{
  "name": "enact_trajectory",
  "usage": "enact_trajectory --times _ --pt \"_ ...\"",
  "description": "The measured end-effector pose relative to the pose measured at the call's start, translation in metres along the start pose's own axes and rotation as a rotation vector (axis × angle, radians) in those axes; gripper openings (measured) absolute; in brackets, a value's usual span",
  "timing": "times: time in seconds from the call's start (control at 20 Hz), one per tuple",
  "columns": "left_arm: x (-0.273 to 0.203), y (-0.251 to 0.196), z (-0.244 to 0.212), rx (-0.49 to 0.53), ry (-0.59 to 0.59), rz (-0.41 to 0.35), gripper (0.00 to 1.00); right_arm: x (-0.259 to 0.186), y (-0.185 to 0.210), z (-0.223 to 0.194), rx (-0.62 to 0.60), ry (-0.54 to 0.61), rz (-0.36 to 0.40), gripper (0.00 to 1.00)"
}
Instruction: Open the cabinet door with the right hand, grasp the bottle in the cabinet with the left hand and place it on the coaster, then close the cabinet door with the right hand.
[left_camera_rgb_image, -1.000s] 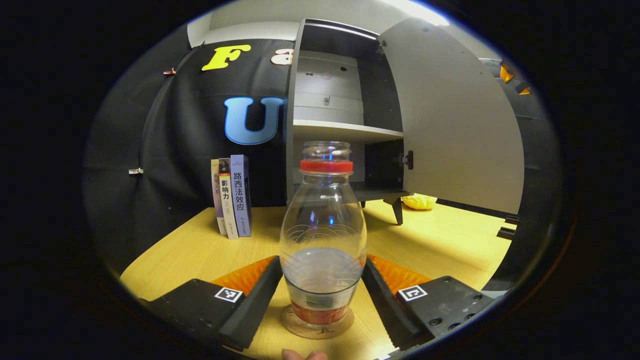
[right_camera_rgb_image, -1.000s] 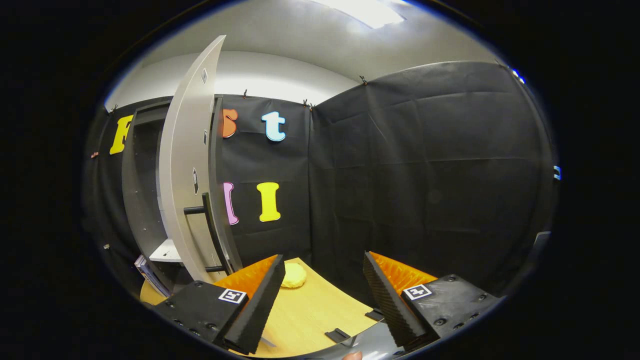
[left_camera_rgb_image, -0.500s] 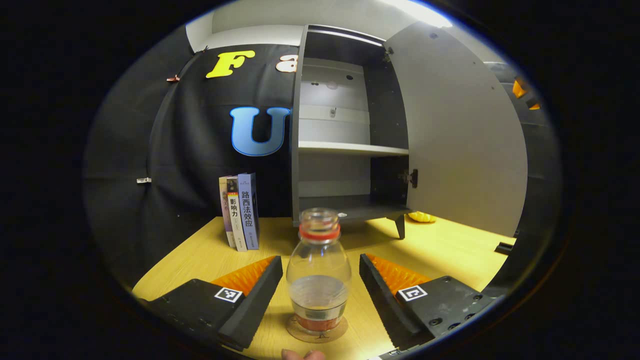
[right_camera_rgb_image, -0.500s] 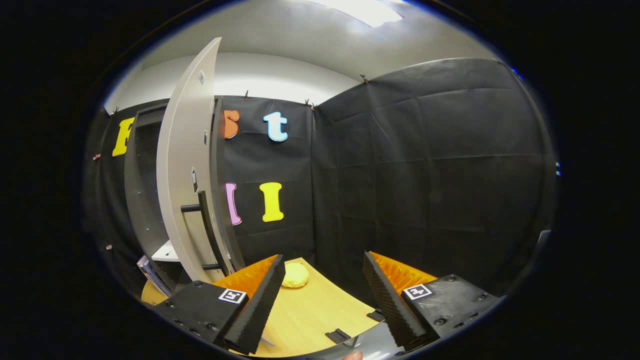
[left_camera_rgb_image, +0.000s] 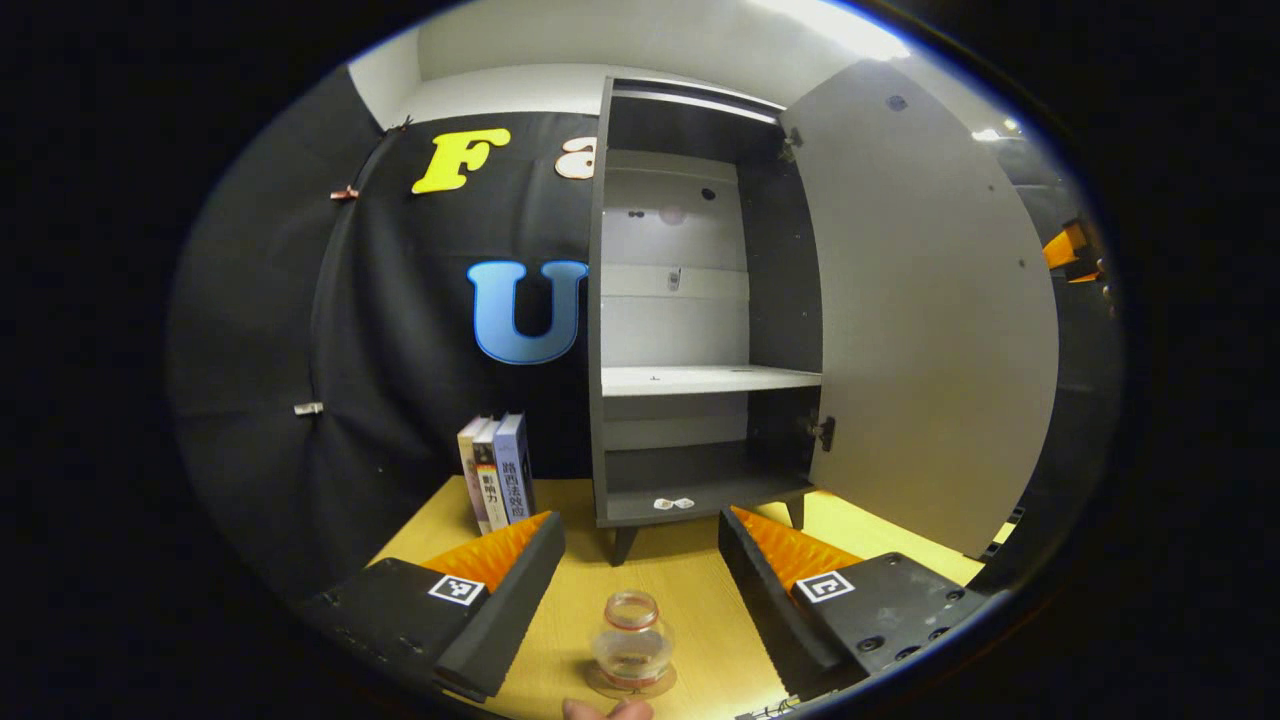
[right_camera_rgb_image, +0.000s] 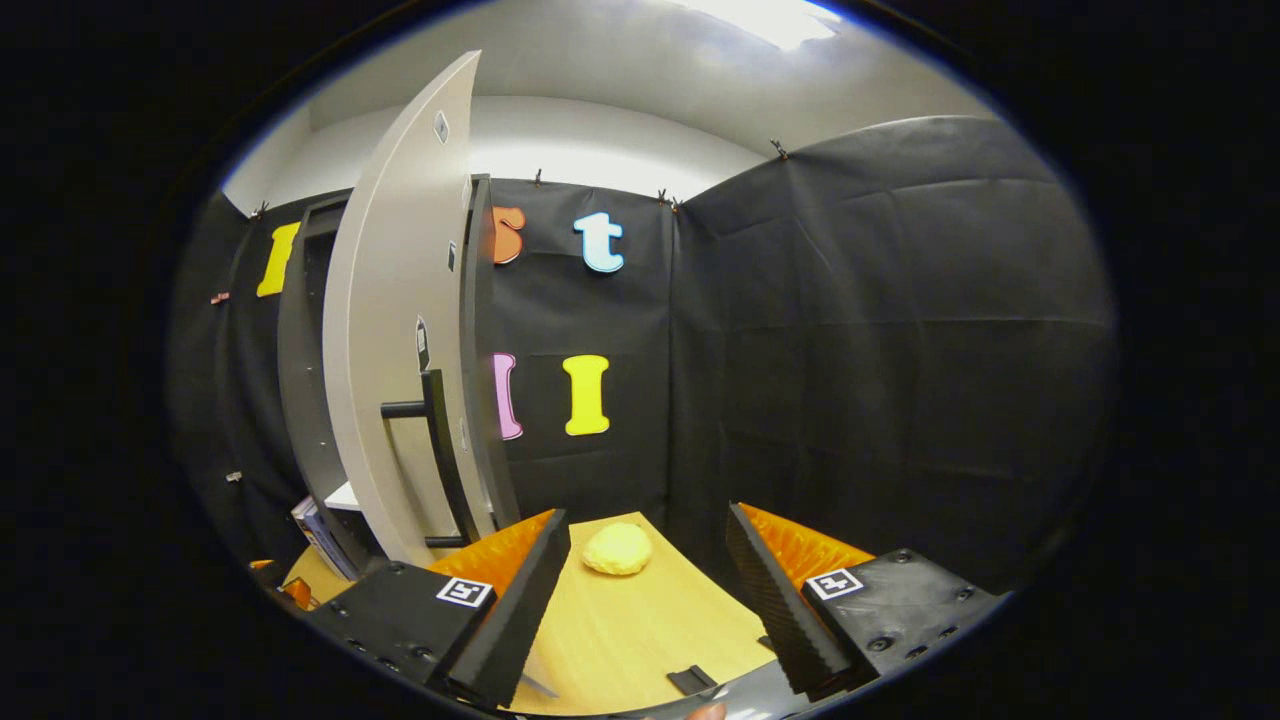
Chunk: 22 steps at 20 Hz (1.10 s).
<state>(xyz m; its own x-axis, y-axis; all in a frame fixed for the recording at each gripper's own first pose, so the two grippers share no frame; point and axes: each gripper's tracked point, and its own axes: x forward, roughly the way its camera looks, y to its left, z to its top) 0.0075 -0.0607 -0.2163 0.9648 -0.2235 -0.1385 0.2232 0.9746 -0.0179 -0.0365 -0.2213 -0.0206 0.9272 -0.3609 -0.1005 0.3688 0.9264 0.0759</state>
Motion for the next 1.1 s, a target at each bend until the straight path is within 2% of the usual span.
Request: enact_trajectory --times 0.3,0.35,0.5,0.65,0.8,1.0,1.1 --pt "-0.012 0.005 0.058 -0.031 0.027 0.116 0.97 0.025 0.019 0.008 0.043 0.0 0.091 0.98" --pt "-0.015 0.005 0.068 -0.044 0.023 0.132 0.97 0.025 0.02 0.01 0.035 -0.005 0.102 1.0" --pt "-0.021 0.01 0.099 -0.072 -0.005 0.173 0.97 0.023 0.027 0.007 0.022 0.001 0.143 0.98" --pt "-0.028 0.017 0.119 -0.061 -0.037 0.215 0.97 0.02 0.035 0.001 0.006 0.018 0.175 0.98" --pt "-0.032 0.02 0.123 -0.019 -0.036 0.223 0.97 0.015 0.039 0.002 -0.011 0.016 0.178 0.98" --pt "-0.033 0.024 0.119 -0.023 -0.015 0.216 0.97 0.01 0.048 0.0 -0.01 0.023 0.189 0.97" --pt "-0.034 0.027 0.119 -0.018 -0.014 0.219 0.97 0.01 0.05 0.0 -0.024 0.017 0.176 0.94"
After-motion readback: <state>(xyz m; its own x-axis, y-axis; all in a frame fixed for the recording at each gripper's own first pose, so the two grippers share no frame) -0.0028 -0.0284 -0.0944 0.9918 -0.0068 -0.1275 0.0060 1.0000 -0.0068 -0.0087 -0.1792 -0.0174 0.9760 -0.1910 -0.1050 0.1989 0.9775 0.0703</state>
